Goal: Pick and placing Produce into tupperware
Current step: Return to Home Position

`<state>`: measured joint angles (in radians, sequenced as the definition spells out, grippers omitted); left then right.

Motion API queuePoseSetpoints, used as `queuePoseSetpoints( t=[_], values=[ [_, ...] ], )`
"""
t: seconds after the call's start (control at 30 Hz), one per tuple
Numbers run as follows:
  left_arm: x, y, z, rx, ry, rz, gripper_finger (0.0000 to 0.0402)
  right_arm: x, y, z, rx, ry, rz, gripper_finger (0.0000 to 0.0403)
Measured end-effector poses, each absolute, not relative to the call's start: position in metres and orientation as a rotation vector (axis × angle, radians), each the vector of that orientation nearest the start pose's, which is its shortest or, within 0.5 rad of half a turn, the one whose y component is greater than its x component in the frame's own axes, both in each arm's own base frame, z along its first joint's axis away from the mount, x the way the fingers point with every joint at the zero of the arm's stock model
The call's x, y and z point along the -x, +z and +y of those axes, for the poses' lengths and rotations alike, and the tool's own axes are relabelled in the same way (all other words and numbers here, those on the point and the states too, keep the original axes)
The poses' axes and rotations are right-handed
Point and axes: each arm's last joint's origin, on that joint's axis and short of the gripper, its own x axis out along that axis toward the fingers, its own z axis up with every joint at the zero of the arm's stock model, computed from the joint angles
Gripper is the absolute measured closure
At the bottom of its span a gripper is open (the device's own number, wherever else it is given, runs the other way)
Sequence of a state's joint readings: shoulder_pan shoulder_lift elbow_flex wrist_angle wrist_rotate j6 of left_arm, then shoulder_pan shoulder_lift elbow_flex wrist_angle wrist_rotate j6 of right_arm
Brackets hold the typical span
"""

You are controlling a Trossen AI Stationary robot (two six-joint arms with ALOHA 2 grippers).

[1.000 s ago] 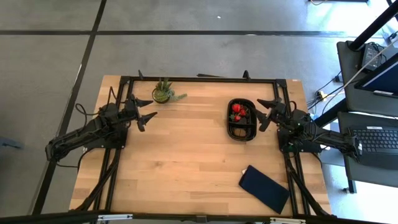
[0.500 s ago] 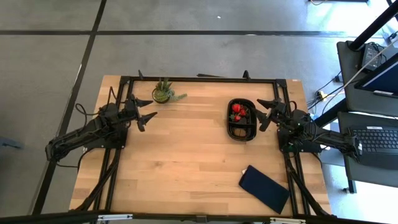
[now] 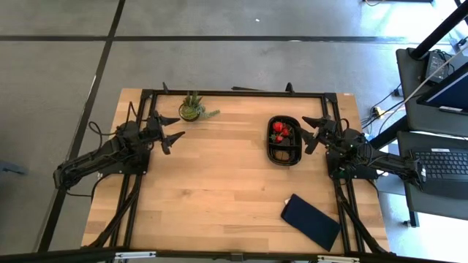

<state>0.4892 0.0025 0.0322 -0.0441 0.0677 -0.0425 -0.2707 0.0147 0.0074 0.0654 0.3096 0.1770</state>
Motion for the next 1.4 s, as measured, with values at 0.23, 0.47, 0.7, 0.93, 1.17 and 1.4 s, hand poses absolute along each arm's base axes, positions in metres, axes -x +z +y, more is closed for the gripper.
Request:
queuePoseSetpoints(
  t=[0.23, 0.47, 0.7, 0.93, 1.17, 1.4],
  values=[
    [-0.0854, 0.1700, 0.0433, 0.046, 0.422, 0.005, 0.0110, -0.0907, 0.1711, -0.0343, -0.172, -0.573, -0.110, 0.0121],
    [-0.0854, 0.1700, 0.0433, 0.046, 0.422, 0.005, 0.0106, -0.0907, 0.1711, -0.0344, -0.172, -0.574, -0.110, 0.0121],
    [-0.0854, 0.1700, 0.0433, 0.046, 0.422, 0.005, 0.0110, -0.0907, 0.1711, -0.0344, -0.172, -0.574, -0.110, 0.0121],
    [-0.0854, 0.1700, 0.0433, 0.046, 0.422, 0.005, 0.0107, -0.0907, 0.1711, -0.0344, -0.172, -0.574, -0.110, 0.0121],
    [-0.0854, 0.1700, 0.0433, 0.046, 0.422, 0.005, 0.0108, -0.0907, 0.1711, -0.0343, -0.172, -0.573, -0.110, 0.0121],
    [-0.0854, 0.1700, 0.0433, 0.046, 0.422, 0.005, 0.0108, -0.0907, 0.1711, -0.0343, -0.172, -0.573, -0.110, 0.0121]
  ],
)
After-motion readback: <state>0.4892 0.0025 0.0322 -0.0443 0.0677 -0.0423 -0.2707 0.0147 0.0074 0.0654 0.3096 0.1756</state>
